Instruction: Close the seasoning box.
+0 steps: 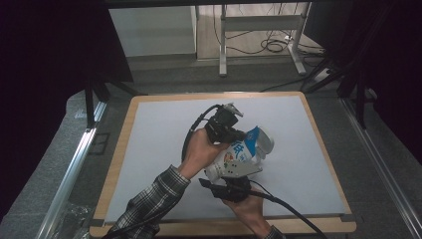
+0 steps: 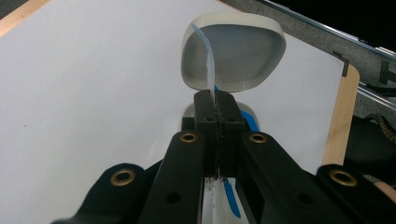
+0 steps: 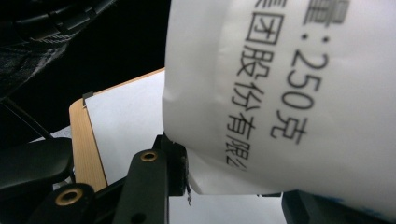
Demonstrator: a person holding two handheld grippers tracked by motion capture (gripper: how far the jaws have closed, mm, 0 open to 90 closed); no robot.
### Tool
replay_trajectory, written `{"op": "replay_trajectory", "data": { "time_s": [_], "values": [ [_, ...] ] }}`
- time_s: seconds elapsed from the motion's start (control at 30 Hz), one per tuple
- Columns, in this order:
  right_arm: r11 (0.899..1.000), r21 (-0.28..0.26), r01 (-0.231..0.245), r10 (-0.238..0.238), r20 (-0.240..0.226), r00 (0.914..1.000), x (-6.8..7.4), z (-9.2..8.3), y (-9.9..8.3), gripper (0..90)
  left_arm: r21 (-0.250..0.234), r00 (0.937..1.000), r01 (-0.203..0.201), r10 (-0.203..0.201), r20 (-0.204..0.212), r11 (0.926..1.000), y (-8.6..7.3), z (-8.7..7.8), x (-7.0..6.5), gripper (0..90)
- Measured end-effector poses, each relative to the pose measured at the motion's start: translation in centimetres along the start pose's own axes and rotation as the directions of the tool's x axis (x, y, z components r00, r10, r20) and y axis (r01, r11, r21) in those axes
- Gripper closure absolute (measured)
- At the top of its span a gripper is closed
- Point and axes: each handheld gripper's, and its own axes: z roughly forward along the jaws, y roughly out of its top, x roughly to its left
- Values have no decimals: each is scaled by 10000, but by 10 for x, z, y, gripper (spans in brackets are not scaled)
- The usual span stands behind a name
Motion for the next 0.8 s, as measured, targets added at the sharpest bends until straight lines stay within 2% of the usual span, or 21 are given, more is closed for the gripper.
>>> {"op": "replay_trajectory", "data": {
  "time_s": [0.8],
  "values": [
    [10000,-17,-20,20,17,10000,1,0,1,643,-18,10000,25,-25,-40,10000,1,-1,-1,899]
  ]
}}
